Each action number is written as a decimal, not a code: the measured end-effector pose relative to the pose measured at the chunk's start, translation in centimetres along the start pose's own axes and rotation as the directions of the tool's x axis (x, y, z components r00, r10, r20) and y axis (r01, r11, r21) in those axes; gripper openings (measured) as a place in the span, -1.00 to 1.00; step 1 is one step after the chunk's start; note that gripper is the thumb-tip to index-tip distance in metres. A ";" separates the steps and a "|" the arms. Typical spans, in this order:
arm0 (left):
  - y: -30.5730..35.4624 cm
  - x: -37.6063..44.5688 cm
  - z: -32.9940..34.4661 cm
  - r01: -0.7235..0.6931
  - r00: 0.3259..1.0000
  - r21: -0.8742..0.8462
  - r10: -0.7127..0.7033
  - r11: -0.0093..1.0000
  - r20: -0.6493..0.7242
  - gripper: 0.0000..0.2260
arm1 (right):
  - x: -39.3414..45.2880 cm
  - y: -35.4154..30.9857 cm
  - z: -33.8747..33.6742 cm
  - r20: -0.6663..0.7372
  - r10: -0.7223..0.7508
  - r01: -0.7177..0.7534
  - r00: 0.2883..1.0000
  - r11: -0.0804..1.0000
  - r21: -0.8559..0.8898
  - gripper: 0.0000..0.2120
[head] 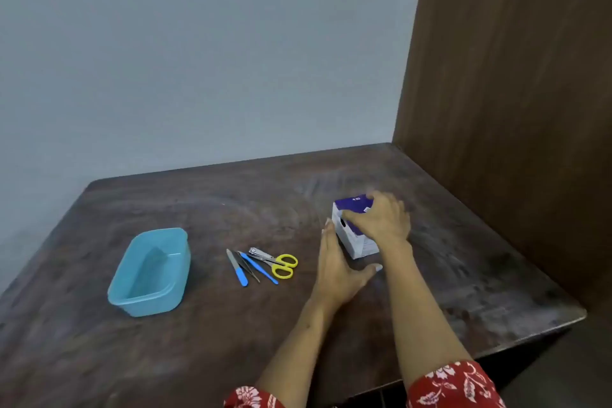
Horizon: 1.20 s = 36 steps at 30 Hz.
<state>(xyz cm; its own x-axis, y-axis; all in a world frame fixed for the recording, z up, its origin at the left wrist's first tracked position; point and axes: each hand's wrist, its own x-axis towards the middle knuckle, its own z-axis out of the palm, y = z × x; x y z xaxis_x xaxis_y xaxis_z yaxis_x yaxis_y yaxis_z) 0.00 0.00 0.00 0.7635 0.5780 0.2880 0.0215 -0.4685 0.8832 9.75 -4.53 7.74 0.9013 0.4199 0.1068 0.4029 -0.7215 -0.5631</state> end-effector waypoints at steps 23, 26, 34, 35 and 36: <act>-1.4 2.8 1.6 -0.068 0.998 0.149 0.064 0.986 0.028 -0.25 | 3.2 1.3 -3.8 0.152 0.124 -0.183 0.981 0.856 0.483 -0.58; -1.5 2.6 1.7 -0.115 0.993 0.191 0.110 0.975 0.035 -0.38 | 4.1 2.6 -4.6 0.244 0.197 -0.310 0.950 0.707 0.635 -0.59; -1.1 2.2 1.9 -0.194 0.981 0.309 0.188 0.931 0.050 -0.55 | 6.2 4.4 -6.1 0.169 0.321 -0.312 0.932 0.472 0.825 -0.88; -1.1 2.2 1.9 -0.191 0.981 0.317 0.186 0.929 0.047 -0.59 | 6.4 4.6 -6.0 0.100 0.355 -0.279 0.930 0.501 0.819 -0.90; -1.1 2.2 1.8 -0.193 0.981 0.323 0.188 0.927 0.045 -0.63 | 6.6 4.7 -5.8 0.007 0.399 -0.249 0.917 0.559 0.791 -0.91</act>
<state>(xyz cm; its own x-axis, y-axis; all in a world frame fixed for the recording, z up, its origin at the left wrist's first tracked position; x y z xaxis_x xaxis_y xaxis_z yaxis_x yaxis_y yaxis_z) 2.84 0.55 -1.02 0.7824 0.4487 0.4319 0.0815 -0.7613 0.6432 18.54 -8.38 10.56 0.9860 0.1014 -0.1323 -0.1253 -0.0725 -0.9895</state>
